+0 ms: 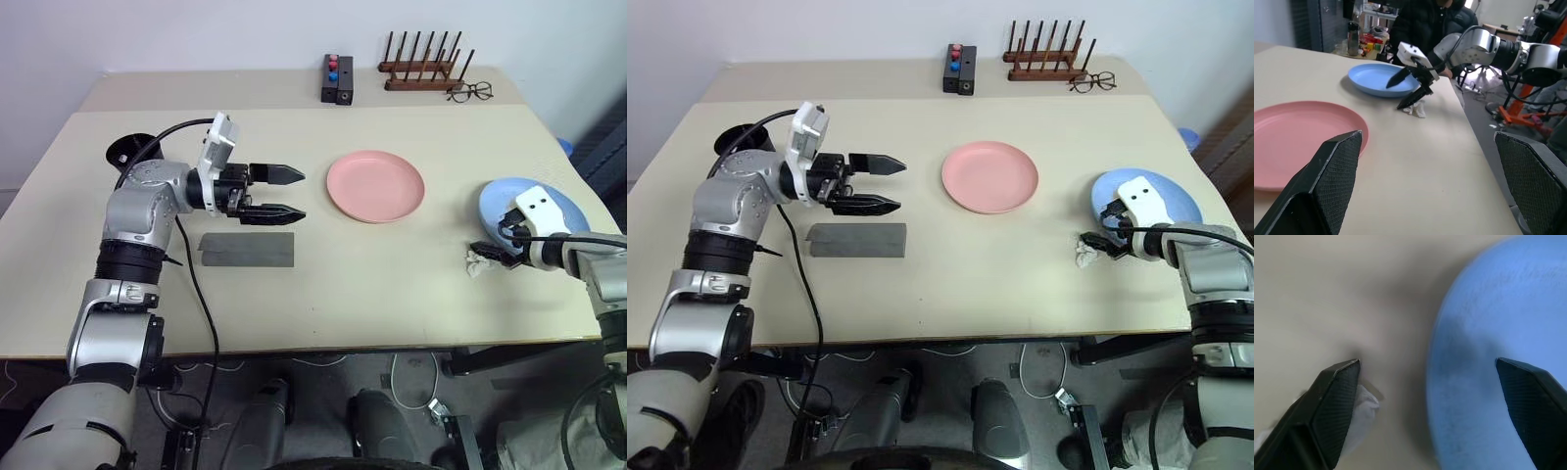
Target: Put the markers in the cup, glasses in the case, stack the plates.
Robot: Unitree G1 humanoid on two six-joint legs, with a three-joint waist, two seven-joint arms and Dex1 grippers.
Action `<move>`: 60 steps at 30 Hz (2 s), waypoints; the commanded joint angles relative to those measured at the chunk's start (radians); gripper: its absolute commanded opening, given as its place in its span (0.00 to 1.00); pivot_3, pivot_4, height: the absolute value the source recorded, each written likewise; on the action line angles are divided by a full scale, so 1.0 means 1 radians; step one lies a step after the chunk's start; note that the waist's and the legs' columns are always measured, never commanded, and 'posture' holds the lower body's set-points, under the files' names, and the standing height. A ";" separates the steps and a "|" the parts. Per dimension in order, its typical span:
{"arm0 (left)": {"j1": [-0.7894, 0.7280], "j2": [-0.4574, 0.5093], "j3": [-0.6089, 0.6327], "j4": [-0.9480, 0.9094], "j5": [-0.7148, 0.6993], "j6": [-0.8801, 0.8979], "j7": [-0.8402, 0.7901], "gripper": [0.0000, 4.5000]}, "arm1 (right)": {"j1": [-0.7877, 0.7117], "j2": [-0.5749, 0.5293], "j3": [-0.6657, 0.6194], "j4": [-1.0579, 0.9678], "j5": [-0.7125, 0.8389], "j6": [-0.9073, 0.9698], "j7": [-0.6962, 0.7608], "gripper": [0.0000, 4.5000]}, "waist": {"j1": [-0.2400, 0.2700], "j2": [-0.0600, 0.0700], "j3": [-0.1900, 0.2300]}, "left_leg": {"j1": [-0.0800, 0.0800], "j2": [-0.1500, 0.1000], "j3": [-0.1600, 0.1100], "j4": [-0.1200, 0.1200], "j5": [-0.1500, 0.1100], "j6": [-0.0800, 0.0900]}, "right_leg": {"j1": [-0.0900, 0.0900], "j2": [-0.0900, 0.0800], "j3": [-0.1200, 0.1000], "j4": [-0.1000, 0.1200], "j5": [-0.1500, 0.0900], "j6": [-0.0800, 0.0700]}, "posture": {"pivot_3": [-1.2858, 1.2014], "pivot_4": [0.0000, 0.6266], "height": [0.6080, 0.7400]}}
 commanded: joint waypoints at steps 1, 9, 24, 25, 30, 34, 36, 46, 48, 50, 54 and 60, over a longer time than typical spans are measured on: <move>0.009 0.025 0.033 -0.064 -0.036 0.015 0.017 1.00 | -0.038 -0.001 0.001 0.046 -0.031 0.003 -0.026 0.58 | 0.001 0.000 0.000 | 0.000 0.000 0.000 0.000 0.000 0.000 | 0.000 0.000 0.000 0.000 0.000 0.000 | 0.52 0.24 1.00; 0.032 0.034 0.038 -0.081 -0.043 0.009 0.062 1.00 | -0.108 0.025 0.024 0.054 -0.055 -0.056 -0.032 0.01 | 0.001 0.000 0.000 | 0.001 0.000 0.000 0.000 0.000 0.000 | 0.001 0.000 0.000 0.000 0.000 0.000 | 0.52 0.24 1.00; 0.221 0.063 0.164 -0.221 -0.027 -0.027 0.393 1.00 | -0.238 0.374 0.155 -0.297 -0.035 -0.212 -0.049 0.01 | 0.002 0.002 0.000 | 0.000 0.000 0.002 -0.004 0.000 -0.001 | -0.003 0.000 0.003 0.000 0.000 0.000 | 0.52 0.24 1.00; 0.229 0.065 0.168 -0.233 -0.033 -0.023 0.407 1.00 | -0.235 0.386 0.169 -0.289 -0.048 -0.216 -0.052 0.01 | 0.006 0.002 0.000 | 0.001 0.000 0.001 -0.004 0.000 -0.001 | -0.005 0.000 0.002 0.000 0.000 0.000 | 0.52 0.24 1.00; 0.297 0.076 0.176 -0.321 -0.049 -0.004 0.446 1.00 | -0.254 0.384 0.182 -0.181 -0.039 -0.207 -0.005 0.08 | 0.027 0.002 0.000 | 0.001 -0.001 0.001 -0.003 0.000 -0.001 | -0.007 -0.001 0.003 0.000 0.000 0.000 | 0.52 0.24 1.00; 0.329 0.078 0.178 -0.364 -0.072 0.022 0.472 1.00 | -0.258 0.368 0.179 -0.170 -0.029 -0.205 0.037 0.44 | 0.026 0.002 0.000 | 0.001 0.000 0.001 -0.003 0.000 -0.001 | -0.007 0.000 0.003 0.000 0.000 0.000 | 0.52 0.24 1.00; 0.334 0.078 0.178 -0.373 -0.077 0.025 0.479 1.00 | -0.267 0.364 0.173 -0.165 -0.043 -0.215 0.018 0.66 | 0.024 0.002 0.000 | 0.001 0.000 0.001 -0.003 0.000 -0.001 | -0.007 0.000 0.003 0.000 0.000 0.000 | 0.52 0.24 1.00; 0.347 0.101 0.156 -0.492 -0.200 0.091 0.379 1.00 | -0.138 0.105 -0.010 -0.271 0.116 0.015 0.179 1.00 | 0.044 0.001 0.000 | -0.001 -0.001 0.001 -0.004 0.000 0.000 | -0.006 -0.002 0.001 -0.005 0.000 0.000 | 0.52 0.24 1.00; 0.354 0.111 0.141 -0.503 -0.198 0.097 0.367 1.00 | -0.087 0.029 -0.031 -0.275 0.126 0.080 0.198 1.00 | 0.042 0.002 0.000 | 0.000 -0.001 0.002 -0.005 -0.001 0.000 | -0.005 -0.003 0.002 -0.006 0.000 -0.001 | 0.52 0.24 1.00; 0.356 0.112 0.122 -0.494 -0.182 0.083 0.359 1.00 | -0.032 -0.028 -0.056 -0.292 0.136 0.122 0.212 1.00 | 0.034 0.002 0.000 | 0.001 0.000 0.003 -0.006 -0.001 0.000 | -0.005 -0.004 0.003 -0.006 0.000 -0.001 | 0.52 0.24 1.00; 0.320 0.090 0.091 -0.439 -0.166 0.061 0.347 1.00 | 0.109 -0.101 -0.120 -0.378 0.179 0.214 0.227 1.00 | 0.024 0.002 0.000 | 0.001 0.001 0.006 -0.009 -0.001 0.001 | -0.005 -0.004 0.006 -0.005 0.000 -0.001 | 0.52 0.24 1.00; 0.266 0.059 0.047 -0.375 -0.145 0.026 0.323 1.00 | 0.286 -0.168 -0.189 -0.457 0.185 0.239 0.213 1.00 | 0.028 0.003 -0.001 | 0.001 0.001 0.010 -0.011 -0.001 0.001 | -0.006 -0.004 0.008 -0.005 0.000 -0.001 | 0.52 0.24 1.00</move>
